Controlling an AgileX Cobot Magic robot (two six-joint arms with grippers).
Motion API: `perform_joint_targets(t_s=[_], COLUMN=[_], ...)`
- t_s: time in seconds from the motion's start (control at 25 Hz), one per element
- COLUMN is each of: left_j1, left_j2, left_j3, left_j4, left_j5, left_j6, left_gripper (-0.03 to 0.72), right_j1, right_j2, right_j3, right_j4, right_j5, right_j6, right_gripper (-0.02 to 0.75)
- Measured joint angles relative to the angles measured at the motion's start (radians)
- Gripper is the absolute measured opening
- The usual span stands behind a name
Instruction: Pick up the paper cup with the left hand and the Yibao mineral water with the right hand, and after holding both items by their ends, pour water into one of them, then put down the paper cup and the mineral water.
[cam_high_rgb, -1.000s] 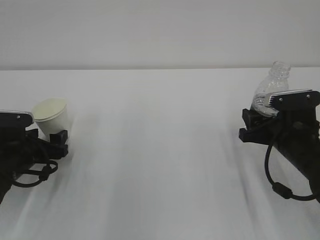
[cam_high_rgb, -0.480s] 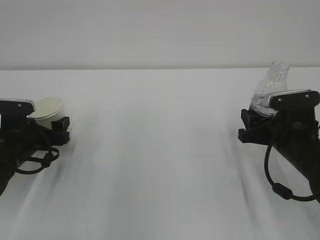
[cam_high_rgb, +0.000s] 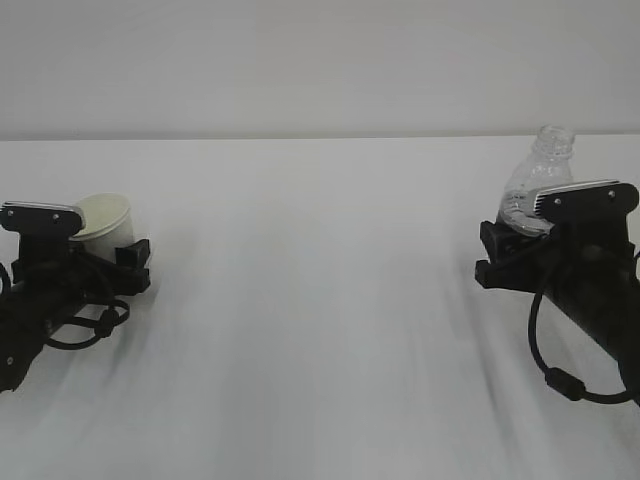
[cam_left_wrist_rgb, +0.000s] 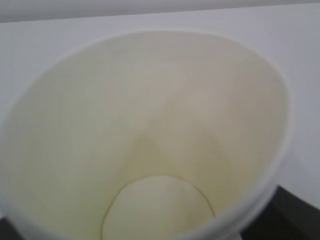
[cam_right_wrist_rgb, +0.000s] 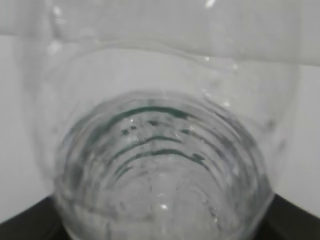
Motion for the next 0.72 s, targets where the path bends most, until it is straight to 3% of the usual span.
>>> perform_joint_targets(t_s=[0.16, 0.48, 0.72], left_j1=[0.000, 0.000, 0.000], left_j2=[0.000, 0.000, 0.000], left_j3=[-0.002, -0.004, -0.004], left_j4=[0.000, 0.000, 0.000], left_j5=[0.000, 0.000, 0.000], left_j6=[0.000, 0.000, 0.000], left_gripper=[0.563, 0.448, 0.439], right_j1=[0.000, 0.000, 0.000], right_j2=[0.000, 0.000, 0.000], right_j3=[0.000, 0.000, 0.000], right_j4=[-0.002, -0.003, -0.003], right_j5=[0.002, 0.002, 0.002], right_j6=[0.000, 0.000, 0.000], right_gripper=[0.486, 0.486, 0.486])
